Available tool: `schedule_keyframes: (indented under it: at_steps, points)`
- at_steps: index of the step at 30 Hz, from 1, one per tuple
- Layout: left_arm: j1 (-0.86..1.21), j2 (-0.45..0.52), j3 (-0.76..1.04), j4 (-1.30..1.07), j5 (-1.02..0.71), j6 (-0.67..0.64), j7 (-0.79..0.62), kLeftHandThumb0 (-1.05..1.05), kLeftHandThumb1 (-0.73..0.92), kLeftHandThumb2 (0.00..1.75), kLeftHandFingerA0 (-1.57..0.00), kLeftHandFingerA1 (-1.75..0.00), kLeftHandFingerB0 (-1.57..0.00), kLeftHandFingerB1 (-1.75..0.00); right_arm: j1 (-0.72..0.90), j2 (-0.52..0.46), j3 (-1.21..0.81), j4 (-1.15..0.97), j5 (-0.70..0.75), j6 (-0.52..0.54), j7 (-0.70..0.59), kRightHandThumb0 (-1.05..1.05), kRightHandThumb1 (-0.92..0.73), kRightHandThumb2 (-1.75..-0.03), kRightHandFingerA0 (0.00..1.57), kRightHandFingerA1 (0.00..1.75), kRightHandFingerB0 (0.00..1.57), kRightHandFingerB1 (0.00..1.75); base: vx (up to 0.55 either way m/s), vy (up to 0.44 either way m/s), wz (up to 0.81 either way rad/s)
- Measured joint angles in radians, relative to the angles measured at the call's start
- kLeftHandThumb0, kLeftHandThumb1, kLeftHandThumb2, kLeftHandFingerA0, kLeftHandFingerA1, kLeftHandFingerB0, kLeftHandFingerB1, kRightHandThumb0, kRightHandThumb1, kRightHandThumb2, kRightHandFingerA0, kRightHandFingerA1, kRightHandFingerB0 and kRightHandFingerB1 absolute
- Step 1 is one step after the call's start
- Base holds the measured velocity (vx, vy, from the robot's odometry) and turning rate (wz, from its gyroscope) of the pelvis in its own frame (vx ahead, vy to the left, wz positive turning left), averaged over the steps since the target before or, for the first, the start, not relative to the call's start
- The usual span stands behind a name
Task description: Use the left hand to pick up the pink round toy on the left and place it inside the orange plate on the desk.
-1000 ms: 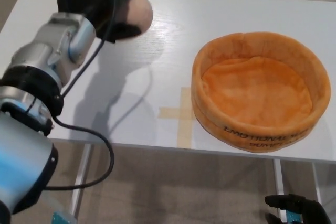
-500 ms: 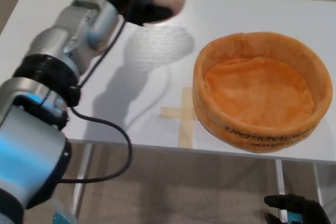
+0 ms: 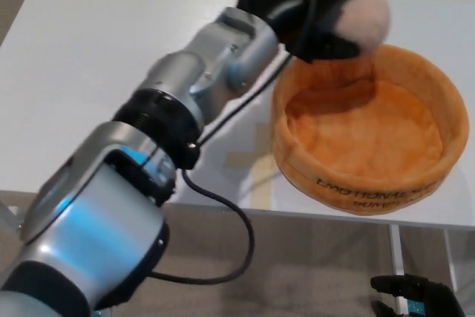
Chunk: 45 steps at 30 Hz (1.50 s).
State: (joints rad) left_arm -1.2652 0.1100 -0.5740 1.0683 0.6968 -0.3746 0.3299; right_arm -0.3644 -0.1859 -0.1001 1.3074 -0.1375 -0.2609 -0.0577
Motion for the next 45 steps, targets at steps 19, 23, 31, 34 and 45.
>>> schedule_keyframes:
  at_steps: [19, 23, 31, 34, 45]
  points:
    - [0.080, -0.070, -0.080, -0.033, 0.035, 0.000, -0.080, -0.89, 0.48, 0.93, 0.00, 0.00, -0.01, -0.07, -0.002, 0.001, 0.000, 0.000, -0.001, 0.001, 0.005, -0.29, -0.59, -0.57, 0.74, 0.69, 0.70, 0.51, 0.00, 0.000, 0.00]
    - [0.080, -0.070, -0.080, -0.033, 0.033, 0.017, -0.141, -0.93, 0.51, 0.97, 0.00, 0.00, 0.00, -0.04, -0.003, 0.001, 0.000, -0.001, -0.001, 0.001, 0.005, -0.29, -0.58, -0.57, 0.75, 0.69, 0.72, 0.52, 0.00, 0.000, 0.00]
    - [0.080, -0.068, -0.080, -0.037, 0.029, 0.050, -0.263, -1.05, 0.65, 0.64, 0.00, 0.00, 0.00, -0.05, -0.003, 0.001, 0.000, -0.001, -0.001, 0.002, 0.006, -0.28, -0.59, -0.57, 0.73, 0.66, 0.70, 0.51, 0.00, 0.000, 0.00]
    - [0.080, -0.063, -0.077, -0.050, 0.026, 0.062, -0.315, -1.05, 0.57, 0.68, 0.00, 0.00, 0.00, -0.03, -0.003, 0.001, 0.000, -0.001, -0.001, 0.002, 0.009, -0.28, -0.59, -0.57, 0.73, 0.67, 0.70, 0.52, 0.00, 0.000, 0.00]
    - [0.095, 0.003, -0.004, -0.240, -0.013, 0.080, -0.470, -0.77, 0.43, 0.84, 0.00, 0.00, 0.00, -0.09, -0.006, 0.002, -0.004, 0.000, 0.002, 0.008, 0.020, -0.26, -0.60, -0.57, 0.72, 0.64, 0.69, 0.51, 0.00, 0.000, 0.00]
